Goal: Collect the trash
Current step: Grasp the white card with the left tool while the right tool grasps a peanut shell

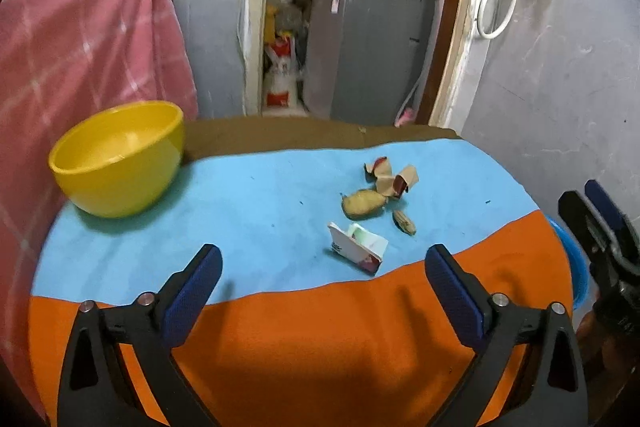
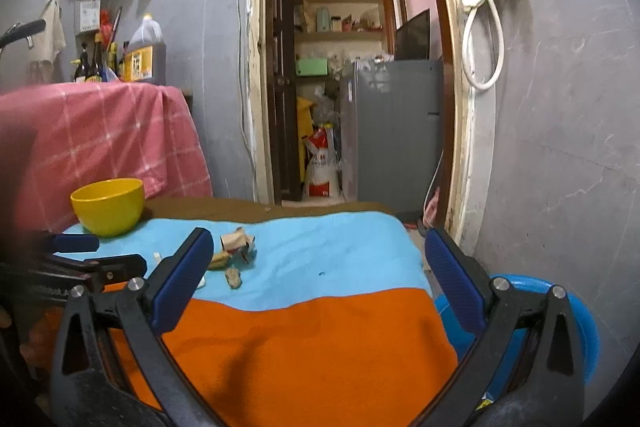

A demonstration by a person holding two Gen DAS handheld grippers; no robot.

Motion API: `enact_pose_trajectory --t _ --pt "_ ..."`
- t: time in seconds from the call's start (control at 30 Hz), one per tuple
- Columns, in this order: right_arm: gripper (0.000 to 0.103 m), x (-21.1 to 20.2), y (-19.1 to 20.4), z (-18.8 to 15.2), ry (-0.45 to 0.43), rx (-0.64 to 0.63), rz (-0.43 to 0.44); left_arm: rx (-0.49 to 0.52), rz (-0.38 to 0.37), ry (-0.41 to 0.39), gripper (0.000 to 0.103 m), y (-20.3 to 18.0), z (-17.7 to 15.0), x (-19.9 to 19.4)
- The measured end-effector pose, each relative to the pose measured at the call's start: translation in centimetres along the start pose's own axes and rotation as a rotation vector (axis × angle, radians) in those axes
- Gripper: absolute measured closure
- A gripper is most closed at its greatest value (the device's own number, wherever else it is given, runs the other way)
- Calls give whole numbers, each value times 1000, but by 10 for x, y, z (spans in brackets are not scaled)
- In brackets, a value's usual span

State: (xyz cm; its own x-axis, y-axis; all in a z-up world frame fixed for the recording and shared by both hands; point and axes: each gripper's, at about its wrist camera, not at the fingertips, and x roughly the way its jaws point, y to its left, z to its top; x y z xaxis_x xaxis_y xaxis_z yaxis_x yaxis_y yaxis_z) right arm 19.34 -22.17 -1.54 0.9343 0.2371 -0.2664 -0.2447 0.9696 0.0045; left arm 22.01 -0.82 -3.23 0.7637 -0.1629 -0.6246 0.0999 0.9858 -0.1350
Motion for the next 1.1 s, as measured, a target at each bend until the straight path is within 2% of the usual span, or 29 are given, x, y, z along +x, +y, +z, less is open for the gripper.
enact_pose_trajectory --t 0.03,0.27,0.4,0.47,0.7,0.9,1.0,1.1 --pt "0 3 -1 -1 13 2 -2 -8 -17 17 14 2 1 4" --pt "0 31 -2 -5 145 13 19 -70 -96 136 59 15 10 27" --pt "0 47 4 -10 232 -23 39 -103 -97 175 86 24 12 36" --pt "0 54 9 -13 272 -42 54 -118 -105 177 92 30 12 37" --pt "0 76 23 -16 393 -59 118 -241 -183 140 100 55 7 36" --pt "0 101 42 -14 494 -91 186 -274 -175 115 100 62 5 28" --pt "10 115 54 -16 561 -127 212 -286 -167 105 100 63 3 23" --pt "11 120 59 -17 592 -140 230 -290 -166 105 100 65 3 22"
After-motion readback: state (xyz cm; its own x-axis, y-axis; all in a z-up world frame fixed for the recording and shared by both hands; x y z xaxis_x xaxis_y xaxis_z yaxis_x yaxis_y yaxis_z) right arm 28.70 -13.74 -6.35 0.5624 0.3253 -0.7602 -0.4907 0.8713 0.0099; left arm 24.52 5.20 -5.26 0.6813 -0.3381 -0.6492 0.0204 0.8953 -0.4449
